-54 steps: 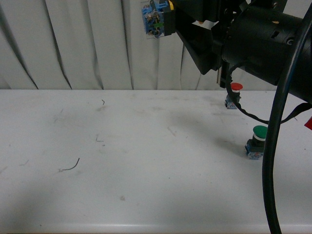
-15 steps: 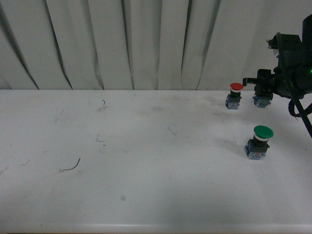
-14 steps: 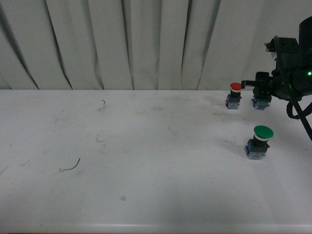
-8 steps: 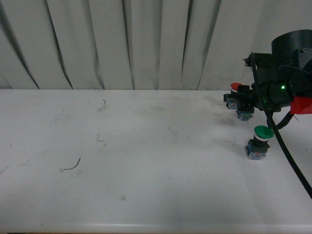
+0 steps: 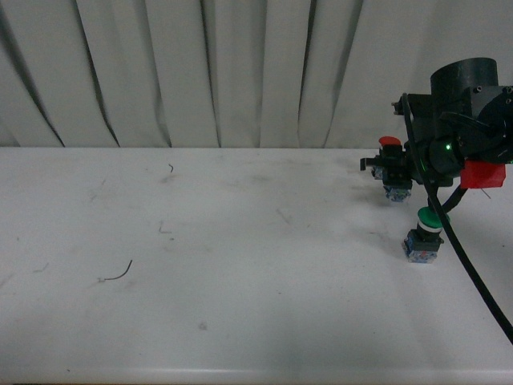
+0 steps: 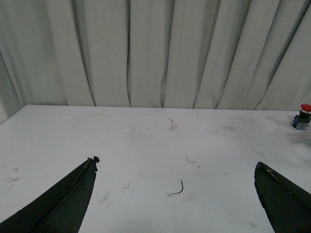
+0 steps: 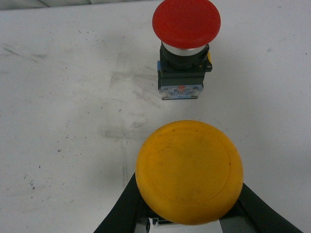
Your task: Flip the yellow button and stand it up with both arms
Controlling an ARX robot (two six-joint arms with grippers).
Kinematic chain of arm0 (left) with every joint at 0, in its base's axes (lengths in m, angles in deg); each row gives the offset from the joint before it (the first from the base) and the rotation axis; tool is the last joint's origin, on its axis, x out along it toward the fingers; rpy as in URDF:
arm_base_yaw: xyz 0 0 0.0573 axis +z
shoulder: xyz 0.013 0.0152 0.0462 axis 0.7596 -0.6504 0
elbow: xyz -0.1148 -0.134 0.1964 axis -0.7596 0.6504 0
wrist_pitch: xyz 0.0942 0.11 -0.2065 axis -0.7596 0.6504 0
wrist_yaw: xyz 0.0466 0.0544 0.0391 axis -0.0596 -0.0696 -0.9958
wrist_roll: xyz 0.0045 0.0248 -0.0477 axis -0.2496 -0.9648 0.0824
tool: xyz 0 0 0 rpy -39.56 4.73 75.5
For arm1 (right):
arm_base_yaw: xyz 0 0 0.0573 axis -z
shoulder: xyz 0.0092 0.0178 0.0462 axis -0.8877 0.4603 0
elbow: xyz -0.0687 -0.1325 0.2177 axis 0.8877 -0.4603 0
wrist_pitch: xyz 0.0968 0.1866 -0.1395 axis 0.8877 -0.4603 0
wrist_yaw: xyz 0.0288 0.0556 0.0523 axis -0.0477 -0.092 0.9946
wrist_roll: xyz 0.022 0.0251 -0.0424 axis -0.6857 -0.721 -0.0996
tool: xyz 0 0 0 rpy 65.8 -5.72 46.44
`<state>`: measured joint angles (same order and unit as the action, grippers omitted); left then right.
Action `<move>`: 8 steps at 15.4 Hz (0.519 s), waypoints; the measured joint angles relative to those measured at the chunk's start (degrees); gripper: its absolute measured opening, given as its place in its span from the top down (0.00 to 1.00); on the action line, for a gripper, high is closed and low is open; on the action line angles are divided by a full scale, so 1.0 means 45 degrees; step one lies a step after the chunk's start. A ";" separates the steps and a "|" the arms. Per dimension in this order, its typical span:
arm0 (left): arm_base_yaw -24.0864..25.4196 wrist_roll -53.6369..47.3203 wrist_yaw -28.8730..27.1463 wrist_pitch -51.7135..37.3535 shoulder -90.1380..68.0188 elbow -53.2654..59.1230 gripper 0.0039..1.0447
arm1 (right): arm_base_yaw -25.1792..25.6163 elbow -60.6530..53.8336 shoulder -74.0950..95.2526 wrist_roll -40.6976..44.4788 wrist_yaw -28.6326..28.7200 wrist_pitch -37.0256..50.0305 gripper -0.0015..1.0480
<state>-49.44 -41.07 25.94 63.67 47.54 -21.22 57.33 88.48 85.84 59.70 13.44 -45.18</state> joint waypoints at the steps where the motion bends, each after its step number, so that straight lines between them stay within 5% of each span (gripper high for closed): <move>1: 0.0000 0.0000 0.0000 0.0000 0.0000 0.0000 0.06 | 0.0000 0.0000 0.0005 0.0000 -0.0039 -0.0112 0.69; 8: 0.0000 0.0000 0.0000 0.0005 0.0000 0.0000 0.06 | 0.0000 0.0000 0.0058 0.0019 -0.0044 -0.0651 0.64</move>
<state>-49.44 -41.07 25.94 63.69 47.54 -21.22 57.33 88.48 86.11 59.79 13.24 -48.11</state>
